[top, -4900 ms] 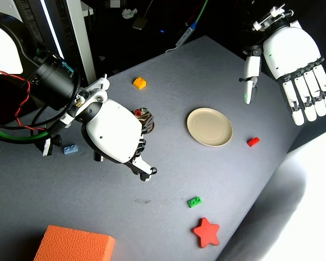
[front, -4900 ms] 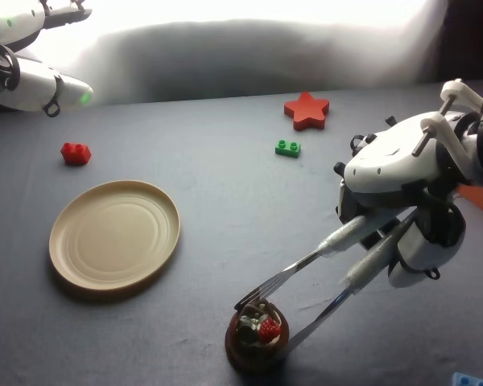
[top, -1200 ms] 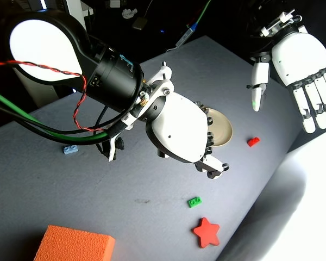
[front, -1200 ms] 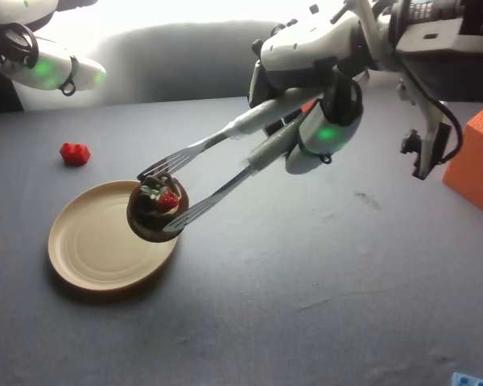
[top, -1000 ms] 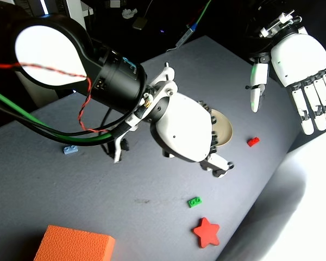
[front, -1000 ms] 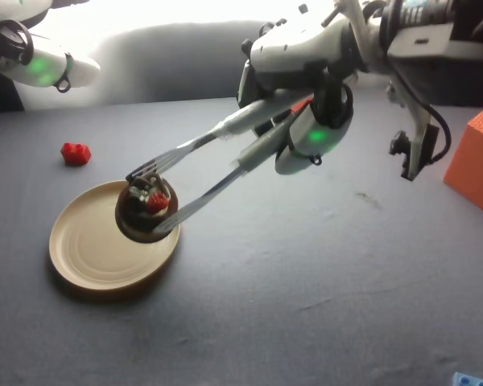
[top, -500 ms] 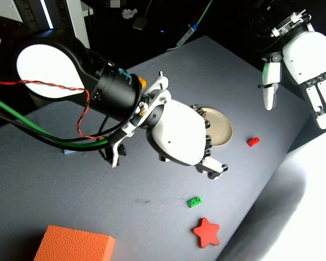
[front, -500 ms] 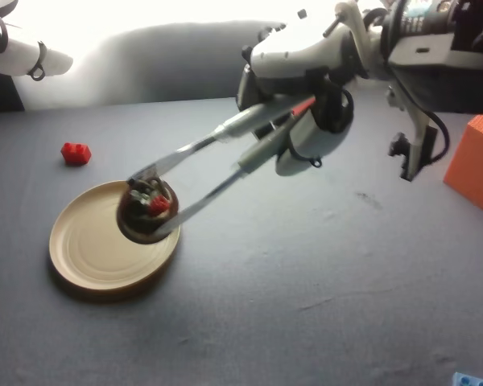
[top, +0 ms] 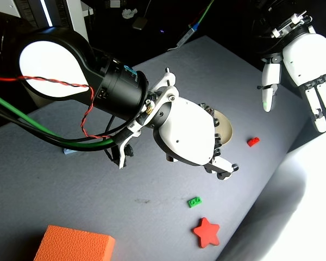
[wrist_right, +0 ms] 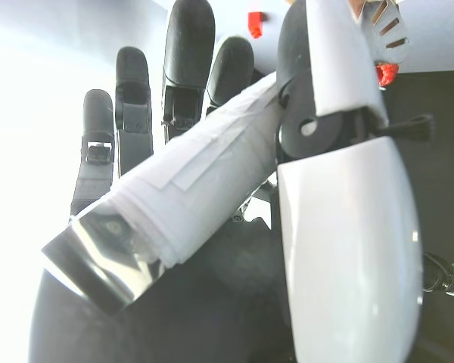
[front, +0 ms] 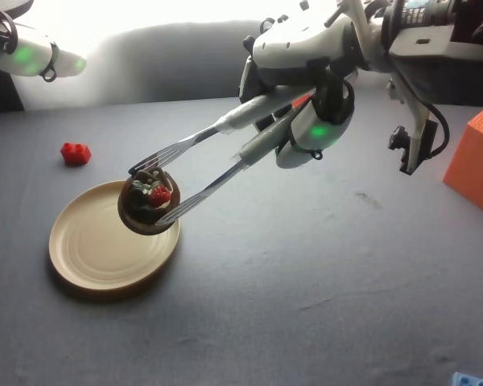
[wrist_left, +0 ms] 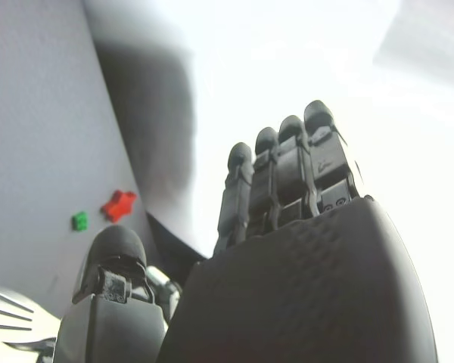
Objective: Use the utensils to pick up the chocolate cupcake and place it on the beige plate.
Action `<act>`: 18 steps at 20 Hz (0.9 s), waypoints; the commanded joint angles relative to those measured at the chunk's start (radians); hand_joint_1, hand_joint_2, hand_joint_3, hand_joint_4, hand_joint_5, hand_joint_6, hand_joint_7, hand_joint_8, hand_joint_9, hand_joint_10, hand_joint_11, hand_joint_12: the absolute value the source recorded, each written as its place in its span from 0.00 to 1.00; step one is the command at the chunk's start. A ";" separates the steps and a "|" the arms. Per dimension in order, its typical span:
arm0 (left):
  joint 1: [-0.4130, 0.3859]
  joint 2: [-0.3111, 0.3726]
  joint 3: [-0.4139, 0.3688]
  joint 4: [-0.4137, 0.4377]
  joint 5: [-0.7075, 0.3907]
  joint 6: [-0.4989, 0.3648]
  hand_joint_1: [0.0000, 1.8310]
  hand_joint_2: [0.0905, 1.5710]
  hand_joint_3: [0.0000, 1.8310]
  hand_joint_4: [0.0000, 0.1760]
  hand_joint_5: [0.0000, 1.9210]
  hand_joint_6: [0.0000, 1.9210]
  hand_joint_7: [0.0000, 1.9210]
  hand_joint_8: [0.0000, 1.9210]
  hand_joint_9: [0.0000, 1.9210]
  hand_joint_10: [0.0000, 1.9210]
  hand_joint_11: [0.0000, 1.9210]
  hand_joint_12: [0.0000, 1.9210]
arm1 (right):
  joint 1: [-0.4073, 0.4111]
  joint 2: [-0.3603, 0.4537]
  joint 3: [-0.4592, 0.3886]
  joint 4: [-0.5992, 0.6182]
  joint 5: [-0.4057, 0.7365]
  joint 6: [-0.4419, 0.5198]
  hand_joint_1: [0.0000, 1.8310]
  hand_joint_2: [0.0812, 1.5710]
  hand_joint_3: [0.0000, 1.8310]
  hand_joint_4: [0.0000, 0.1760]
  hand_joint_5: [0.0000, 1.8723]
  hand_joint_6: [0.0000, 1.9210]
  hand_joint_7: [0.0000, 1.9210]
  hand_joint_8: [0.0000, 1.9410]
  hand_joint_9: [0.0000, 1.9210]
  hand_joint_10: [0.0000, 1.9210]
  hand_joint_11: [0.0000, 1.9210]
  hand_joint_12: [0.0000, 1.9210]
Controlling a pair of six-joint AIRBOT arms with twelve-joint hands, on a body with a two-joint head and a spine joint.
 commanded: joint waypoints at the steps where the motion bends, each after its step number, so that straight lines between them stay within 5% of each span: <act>1: -0.013 0.005 0.012 0.019 -0.004 0.004 0.00 0.76 0.00 0.00 0.06 0.00 0.03 0.00 0.02 0.00 0.00 0.06 | 0.016 0.006 -0.002 -0.006 0.106 0.009 0.68 0.69 0.00 0.00 0.45 0.61 0.60 0.38 0.32 0.00 0.00 0.43; 9: -0.039 0.003 0.019 0.004 -0.003 0.004 0.00 0.76 0.00 0.00 0.06 0.00 0.03 0.00 0.02 0.00 0.00 0.06 | 0.021 -0.007 0.006 -0.006 0.101 0.010 0.68 0.69 0.00 0.00 0.45 0.61 0.60 0.38 0.32 0.00 0.00 0.43; 18: -0.059 0.009 0.019 0.028 -0.003 0.004 0.00 0.76 0.00 0.00 0.06 0.00 0.03 0.00 0.02 0.00 0.00 0.06 | 0.009 -0.130 0.153 -0.005 0.086 0.053 0.68 0.69 0.00 0.00 0.45 0.61 0.60 0.38 0.32 0.00 0.00 0.43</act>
